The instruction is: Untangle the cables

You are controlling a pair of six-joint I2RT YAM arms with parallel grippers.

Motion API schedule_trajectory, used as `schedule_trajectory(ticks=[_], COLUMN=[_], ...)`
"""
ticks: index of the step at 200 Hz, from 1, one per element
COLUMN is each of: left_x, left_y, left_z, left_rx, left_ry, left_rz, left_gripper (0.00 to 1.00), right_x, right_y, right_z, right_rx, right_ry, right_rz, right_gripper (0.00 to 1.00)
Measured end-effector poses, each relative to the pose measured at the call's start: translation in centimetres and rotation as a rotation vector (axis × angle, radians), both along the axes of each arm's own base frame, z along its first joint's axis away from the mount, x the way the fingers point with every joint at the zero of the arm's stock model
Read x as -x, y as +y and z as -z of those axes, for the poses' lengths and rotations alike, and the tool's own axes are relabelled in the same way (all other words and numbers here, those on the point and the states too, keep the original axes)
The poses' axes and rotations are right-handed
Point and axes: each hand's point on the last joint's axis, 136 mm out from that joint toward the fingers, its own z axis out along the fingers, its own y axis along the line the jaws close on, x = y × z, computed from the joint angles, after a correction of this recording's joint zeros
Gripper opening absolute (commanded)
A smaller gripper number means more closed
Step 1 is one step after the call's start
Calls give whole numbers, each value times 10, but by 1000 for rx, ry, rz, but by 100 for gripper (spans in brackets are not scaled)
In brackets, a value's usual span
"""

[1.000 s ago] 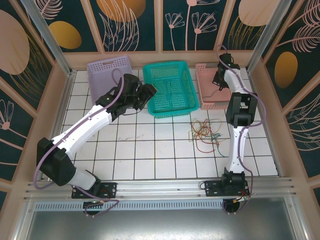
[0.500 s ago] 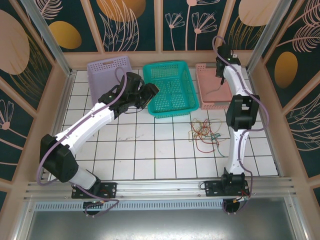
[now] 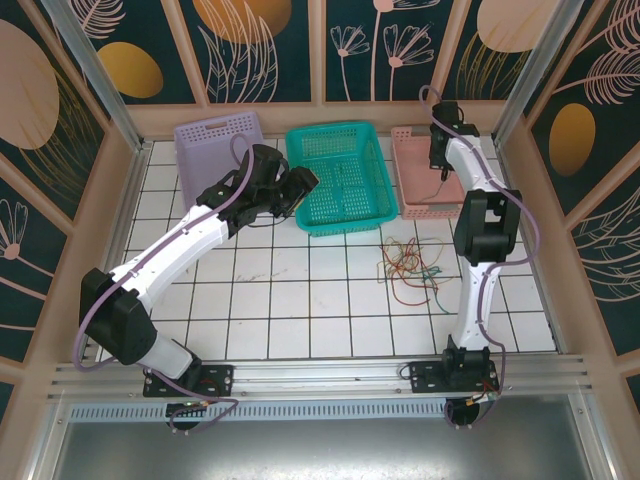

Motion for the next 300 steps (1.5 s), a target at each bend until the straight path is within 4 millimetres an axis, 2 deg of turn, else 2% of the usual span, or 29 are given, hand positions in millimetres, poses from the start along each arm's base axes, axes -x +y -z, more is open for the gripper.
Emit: schedule_trajectory(ticks=[14,29,58,81,101,114,124,139,152,160,172,197,225,239,252,276,300], left_x=[0,0,1,1,2,4,6,9,14,17,22,35,50,56,60,69,81], left_y=[0,0,0,0,2,4,7,11,14,16,16,9,0,-5,-9,-30,-58], left_z=[0,0,0,0,1,2,1,1,3,6,10,24,44,51,54,50,57], left_rx=[0,1,1,-6,-28,-47,-60,-77,-95,-108,-119,-121,-100,-88,-80,-49,-36], left_ry=[0,0,2,-4,-10,-14,-23,-42,-56,-65,-78,-95,-79,-73,-74,-101,-95], left_rz=[0,1,4,9,18,28,37,52,70,88,122,235,329,355,373,426,489], left_gripper=[56,56,56,56,56,56,56,54,52,50,46,38,36,36,37,39,39], right_x=[0,-2,-6,-10,-6,7,26,65,101,126,163,235,281,296,300,295,293], right_y=[1,2,2,2,2,5,9,18,26,32,42,61,71,73,76,83,82], right_z=[6,12,8,-8,-32,-52,-66,-83,-85,-80,-63,-11,26,41,49,48,47], right_rx=[-5,-12,-18,-32,-73,-128,-183,-290,-385,-442,-528,-666,-769,-822,-867,-934,-959], right_ry=[13,20,6,-44,-115,-170,-204,-250,-268,-262,-224,-76,31,67,80,70,60], right_rz=[-8,-6,5,36,81,119,145,186,219,242,276,362,459,515,557,591,618], right_gripper=[46,54,58,58,57,55,52,51,51,50,49,49,52,50,46,41,42])
